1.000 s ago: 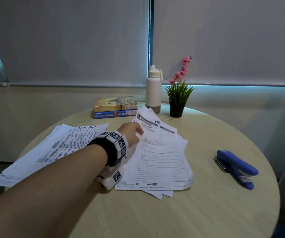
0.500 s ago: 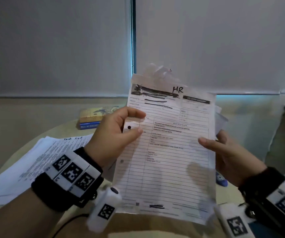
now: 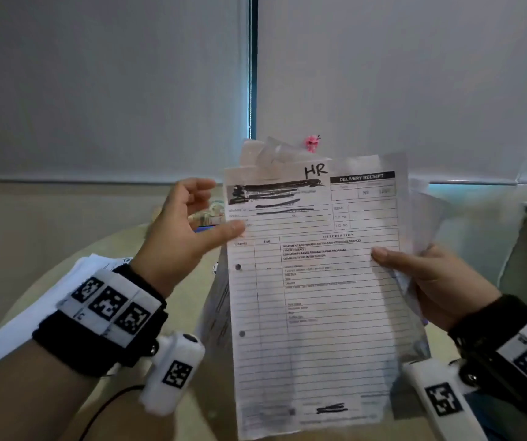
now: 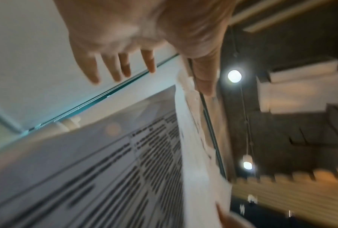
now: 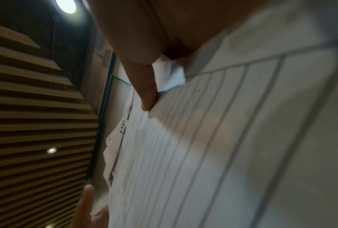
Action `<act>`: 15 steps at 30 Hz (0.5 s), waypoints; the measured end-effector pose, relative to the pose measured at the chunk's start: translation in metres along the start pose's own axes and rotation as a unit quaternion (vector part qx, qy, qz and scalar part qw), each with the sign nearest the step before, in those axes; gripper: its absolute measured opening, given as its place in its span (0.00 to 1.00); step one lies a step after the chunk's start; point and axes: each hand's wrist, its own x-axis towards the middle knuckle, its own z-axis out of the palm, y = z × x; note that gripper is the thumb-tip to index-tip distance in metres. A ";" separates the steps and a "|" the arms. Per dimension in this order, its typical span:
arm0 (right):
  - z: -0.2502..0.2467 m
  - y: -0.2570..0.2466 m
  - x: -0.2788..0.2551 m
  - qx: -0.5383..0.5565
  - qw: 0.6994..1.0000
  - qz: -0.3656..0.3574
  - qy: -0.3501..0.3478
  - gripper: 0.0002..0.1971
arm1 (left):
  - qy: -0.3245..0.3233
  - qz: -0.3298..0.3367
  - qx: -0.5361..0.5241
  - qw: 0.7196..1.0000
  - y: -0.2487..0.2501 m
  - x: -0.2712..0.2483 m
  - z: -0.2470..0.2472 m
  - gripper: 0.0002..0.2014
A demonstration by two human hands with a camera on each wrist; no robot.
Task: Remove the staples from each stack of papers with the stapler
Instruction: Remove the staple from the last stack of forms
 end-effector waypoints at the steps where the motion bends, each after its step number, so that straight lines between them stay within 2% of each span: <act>1: 0.000 -0.001 0.001 -0.010 1.000 0.001 -0.010 0.34 | -0.032 -0.026 -0.046 0.998 0.001 0.004 -0.002 0.46; 2: 0.001 -0.002 0.002 -0.021 1.000 0.001 -0.017 0.37 | -0.087 -0.058 -0.111 0.988 0.003 0.007 -0.004 0.49; 3: 0.000 -0.002 0.004 -0.032 0.999 0.004 -0.024 0.38 | -0.154 -0.087 -0.172 0.969 0.006 0.009 -0.004 0.46; 4: 0.002 -0.001 0.006 -0.046 0.998 0.007 -0.029 0.39 | -0.207 -0.106 -0.217 0.948 0.010 0.009 -0.003 0.40; 6: 0.004 0.000 0.010 -0.077 0.996 0.018 -0.031 0.41 | -0.240 -0.135 -0.254 0.927 0.013 0.009 0.002 0.31; 10: 0.009 0.007 0.017 -0.122 0.992 0.020 -0.025 0.41 | -0.144 -0.163 -0.209 0.953 0.009 0.011 0.015 0.20; 13: 0.007 -0.003 0.028 -0.156 0.986 0.020 0.052 0.43 | -0.092 -0.179 -0.189 0.961 0.003 0.011 0.020 0.14; 14: -0.001 -0.008 0.035 -0.178 0.981 0.026 0.077 0.40 | -0.082 -0.178 -0.185 0.963 -0.001 0.011 0.018 0.14; 15: -0.008 -0.012 0.042 -0.212 0.971 0.035 0.102 0.33 | -0.072 -0.178 -0.183 0.964 -0.004 0.011 0.016 0.13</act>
